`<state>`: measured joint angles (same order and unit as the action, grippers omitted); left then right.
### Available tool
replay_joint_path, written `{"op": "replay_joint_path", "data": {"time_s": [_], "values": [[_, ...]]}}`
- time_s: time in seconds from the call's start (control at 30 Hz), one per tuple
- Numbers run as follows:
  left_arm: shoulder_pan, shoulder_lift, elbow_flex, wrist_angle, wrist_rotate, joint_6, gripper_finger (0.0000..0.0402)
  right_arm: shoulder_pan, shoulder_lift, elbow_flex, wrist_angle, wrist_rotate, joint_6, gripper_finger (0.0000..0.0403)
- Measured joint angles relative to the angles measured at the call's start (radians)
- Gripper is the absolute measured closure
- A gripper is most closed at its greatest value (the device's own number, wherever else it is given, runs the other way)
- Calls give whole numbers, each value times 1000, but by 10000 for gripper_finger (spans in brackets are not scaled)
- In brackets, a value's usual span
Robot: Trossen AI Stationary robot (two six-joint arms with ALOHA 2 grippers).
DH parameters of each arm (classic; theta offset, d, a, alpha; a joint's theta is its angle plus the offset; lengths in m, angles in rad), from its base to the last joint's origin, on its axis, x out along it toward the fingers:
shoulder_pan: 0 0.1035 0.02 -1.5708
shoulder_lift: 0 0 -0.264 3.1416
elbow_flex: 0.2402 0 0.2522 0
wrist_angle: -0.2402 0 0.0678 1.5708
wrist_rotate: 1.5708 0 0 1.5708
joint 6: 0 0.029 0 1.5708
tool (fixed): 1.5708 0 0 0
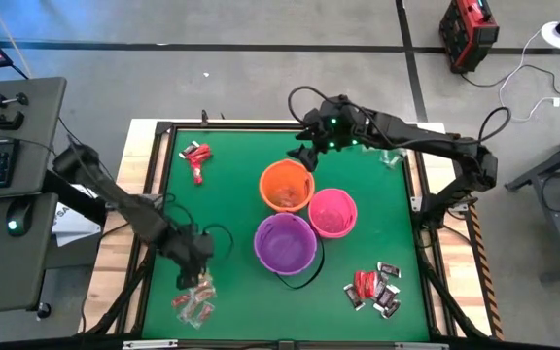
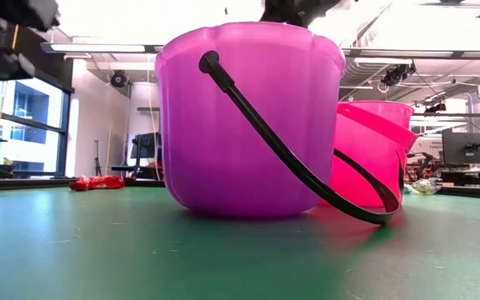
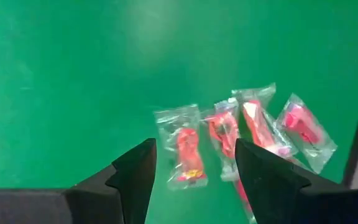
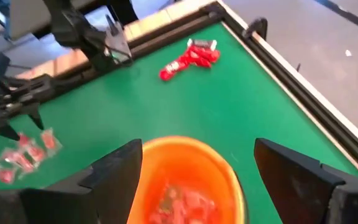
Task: Sort candy by brand, put in halloween buckets
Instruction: Put the orange gummy into the orange bucket
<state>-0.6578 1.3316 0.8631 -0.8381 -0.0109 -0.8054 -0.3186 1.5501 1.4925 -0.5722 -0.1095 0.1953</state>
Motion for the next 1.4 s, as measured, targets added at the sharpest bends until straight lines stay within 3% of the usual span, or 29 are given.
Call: {"op": "replay_joint_path", "data": {"time_s": [0.53, 0.63, 0.73, 0.8, 0.87, 1.0, 1.13, 1.27, 1.4], "values": [[-27, 294, 0, 42, -8, -82, 195, -2, 0, 0, -31, 45, -20, 100], [-27, 310, 3, 47, 3, -84, 222, -2, 0, 0, -31, 64, -17, 100], [-27, 297, 1, 39, -14, -83, 290, -2, 0, 0, -33, 75, -17, 100], [-16, 263, -1, 9, -29, -83, 350, -2, 0, -1, -33, 76, -17, 100], [5, 204, -1, -19, -44, -85, 385, -2, 0, -1, -33, 76, -17, 100], [64, 31, 4, -123, -114, -79, 372, -4, -12, -2, -14, 76, -20, 100], [168, -164, 36, -120, -248, 30, 381, -13, -62, -2, 40, 88, -16, 100], [322, -299, 65, 83, -396, 216, 396, -16, -108, -2, 31, 167, -13, 100], [511, -306, 66, 378, -339, 465, 395, -16, -138, -2, 11, 209, 3, 100]]}}
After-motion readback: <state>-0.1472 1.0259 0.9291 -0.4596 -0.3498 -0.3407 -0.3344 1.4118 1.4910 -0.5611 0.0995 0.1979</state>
